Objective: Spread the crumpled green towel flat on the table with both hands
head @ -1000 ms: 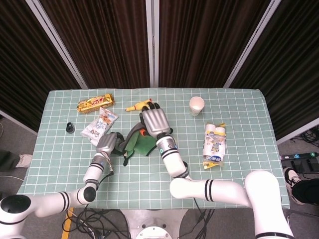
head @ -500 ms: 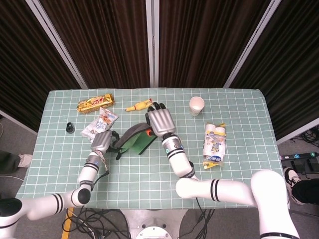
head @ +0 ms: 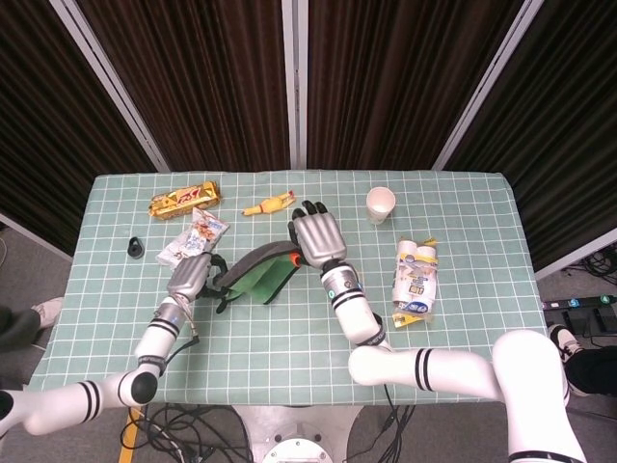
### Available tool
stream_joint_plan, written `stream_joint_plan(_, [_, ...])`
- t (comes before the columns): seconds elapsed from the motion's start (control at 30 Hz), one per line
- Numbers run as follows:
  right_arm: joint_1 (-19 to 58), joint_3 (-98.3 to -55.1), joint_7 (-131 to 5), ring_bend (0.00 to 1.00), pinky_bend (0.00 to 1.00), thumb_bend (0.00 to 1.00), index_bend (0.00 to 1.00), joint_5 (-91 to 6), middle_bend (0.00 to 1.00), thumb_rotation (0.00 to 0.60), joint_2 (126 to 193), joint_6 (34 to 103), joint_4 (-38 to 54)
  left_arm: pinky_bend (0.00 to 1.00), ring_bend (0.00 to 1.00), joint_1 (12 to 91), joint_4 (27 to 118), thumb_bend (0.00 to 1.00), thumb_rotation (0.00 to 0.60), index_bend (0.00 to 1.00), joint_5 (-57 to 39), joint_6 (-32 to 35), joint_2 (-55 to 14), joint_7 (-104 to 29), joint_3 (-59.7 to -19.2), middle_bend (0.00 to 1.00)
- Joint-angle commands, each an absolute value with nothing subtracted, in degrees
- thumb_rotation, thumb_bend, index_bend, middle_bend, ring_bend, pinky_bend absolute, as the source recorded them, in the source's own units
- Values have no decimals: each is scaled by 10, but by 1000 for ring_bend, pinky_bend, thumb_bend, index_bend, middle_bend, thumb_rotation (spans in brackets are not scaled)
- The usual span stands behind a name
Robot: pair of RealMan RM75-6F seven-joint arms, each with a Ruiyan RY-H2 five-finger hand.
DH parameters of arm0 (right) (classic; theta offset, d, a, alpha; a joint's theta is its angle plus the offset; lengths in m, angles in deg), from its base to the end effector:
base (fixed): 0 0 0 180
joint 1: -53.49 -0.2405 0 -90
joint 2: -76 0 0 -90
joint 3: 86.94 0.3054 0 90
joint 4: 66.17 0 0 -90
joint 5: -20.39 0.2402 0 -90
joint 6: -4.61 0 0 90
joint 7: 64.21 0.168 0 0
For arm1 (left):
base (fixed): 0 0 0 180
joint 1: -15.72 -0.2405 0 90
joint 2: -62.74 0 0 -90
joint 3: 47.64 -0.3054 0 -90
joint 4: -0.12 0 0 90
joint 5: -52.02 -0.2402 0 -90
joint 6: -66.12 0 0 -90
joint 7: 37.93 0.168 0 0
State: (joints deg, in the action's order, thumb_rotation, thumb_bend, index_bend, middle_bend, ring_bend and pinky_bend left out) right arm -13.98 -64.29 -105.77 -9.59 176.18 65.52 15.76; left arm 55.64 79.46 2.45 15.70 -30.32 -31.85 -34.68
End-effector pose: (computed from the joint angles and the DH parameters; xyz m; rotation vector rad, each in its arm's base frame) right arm 0.0067 -0.4628 -0.0892 1.7716 -0.9717 0.9614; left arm -0.2257 0.4093 -0.0785 -1.5472 -1.4784 -0.9368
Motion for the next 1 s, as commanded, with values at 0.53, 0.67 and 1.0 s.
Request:
stream_joint_plan(0.53, [-172,-631,-1073,125,152,639,688,-65,277,563,1802,636,86,359,147,548,780,241,534,232,-47,112,-336,-322,-354,150])
stream_joint_plan(0.67, [-178,-627,-1077,127,152,637,688,-60,279,570,1809,635,79,359,147,553,780,241,593,241,-25,137,-338,-310,-355,150])
stream_joint_plan(1.0, [-181,-624,-1079,131,153,639,687,-57,285,565,1814,638,80,359,148,561,741,265,600,449,0,137,-368,-274,-356,201])
